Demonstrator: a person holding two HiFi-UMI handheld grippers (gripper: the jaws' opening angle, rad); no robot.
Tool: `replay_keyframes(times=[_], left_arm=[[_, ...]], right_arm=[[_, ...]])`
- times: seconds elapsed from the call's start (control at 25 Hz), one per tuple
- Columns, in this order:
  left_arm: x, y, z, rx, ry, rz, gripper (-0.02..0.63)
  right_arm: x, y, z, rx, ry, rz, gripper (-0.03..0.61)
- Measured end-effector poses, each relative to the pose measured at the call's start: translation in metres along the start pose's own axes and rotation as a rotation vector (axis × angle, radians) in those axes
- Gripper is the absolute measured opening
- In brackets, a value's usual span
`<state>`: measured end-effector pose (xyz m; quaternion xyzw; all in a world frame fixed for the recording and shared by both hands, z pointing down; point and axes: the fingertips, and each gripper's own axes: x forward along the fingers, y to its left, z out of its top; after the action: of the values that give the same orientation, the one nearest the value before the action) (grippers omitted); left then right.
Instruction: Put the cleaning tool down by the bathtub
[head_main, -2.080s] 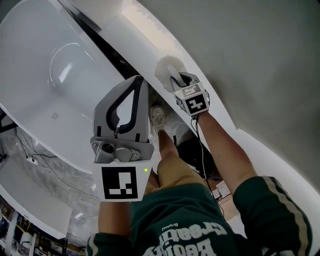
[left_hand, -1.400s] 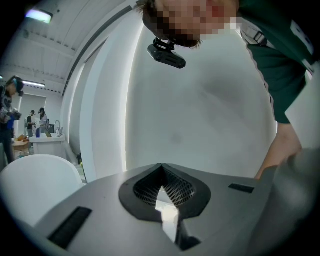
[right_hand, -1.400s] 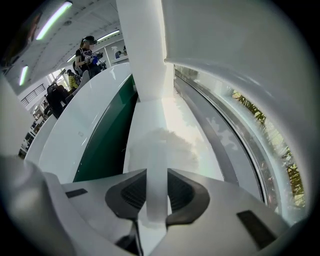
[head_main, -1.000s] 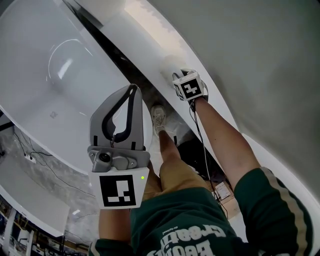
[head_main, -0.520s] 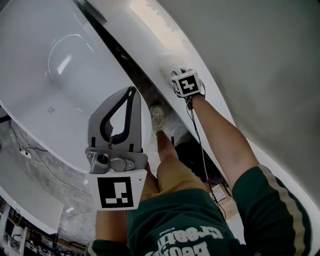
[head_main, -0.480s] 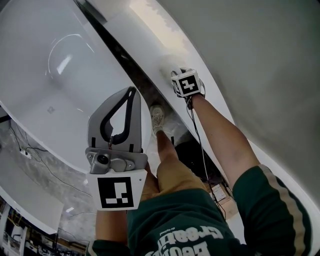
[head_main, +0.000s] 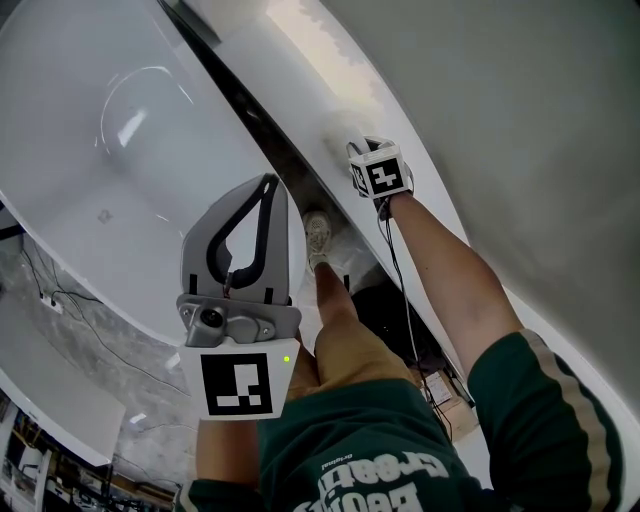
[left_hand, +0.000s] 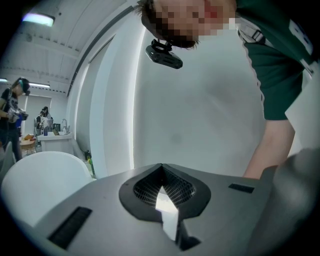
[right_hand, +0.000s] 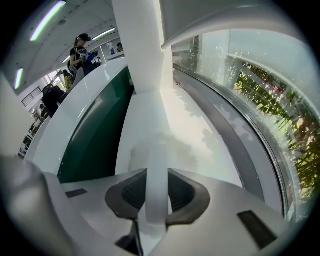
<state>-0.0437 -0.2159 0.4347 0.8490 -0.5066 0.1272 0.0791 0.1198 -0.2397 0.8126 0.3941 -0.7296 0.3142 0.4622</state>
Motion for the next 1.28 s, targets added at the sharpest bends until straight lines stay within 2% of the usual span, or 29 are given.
replay_keyframes(times=[0.16,0.44,0.48,0.52,0.56,0.64,0.68,0.84,1.28], left_arm=[[0.0,-0.005,-0.003,-0.002,0.002,-0.005,0.005],[-0.002,-0.006,-0.006,-0.002,0.01,-0.013,0.005],[-0.002,-0.007,-0.006,-0.002,0.01,-0.015,0.005],[-0.002,-0.008,-0.006,0.0,0.01,-0.017,0.005],[-0.002,-0.009,-0.006,0.007,0.011,-0.018,0.005],[-0.002,-0.009,-0.007,0.024,0.017,-0.022,0.005],[-0.002,-0.009,-0.007,0.025,0.018,-0.022,0.005],[-0.004,-0.008,-0.005,0.022,0.01,-0.023,0.005],[-0.01,-0.012,0.01,0.045,-0.006,-0.036,0.005]], right_arm=[[-0.002,-0.002,-0.001,0.024,-0.046,0.009,0.092],[-0.001,0.0,0.0,0.018,-0.056,0.03,0.094],[0.0,0.004,0.0,0.019,-0.058,0.047,0.112],[-0.001,0.008,0.0,0.015,-0.059,0.065,0.195],[-0.001,0.012,0.001,0.003,-0.059,0.073,0.23],[-0.004,0.012,0.006,-0.03,-0.074,0.047,0.234],[-0.006,0.01,0.008,-0.037,-0.089,0.025,0.259],[-0.009,0.005,0.01,-0.006,-0.106,0.017,0.284],[-0.025,0.003,0.017,-0.04,-0.104,0.023,0.295]])
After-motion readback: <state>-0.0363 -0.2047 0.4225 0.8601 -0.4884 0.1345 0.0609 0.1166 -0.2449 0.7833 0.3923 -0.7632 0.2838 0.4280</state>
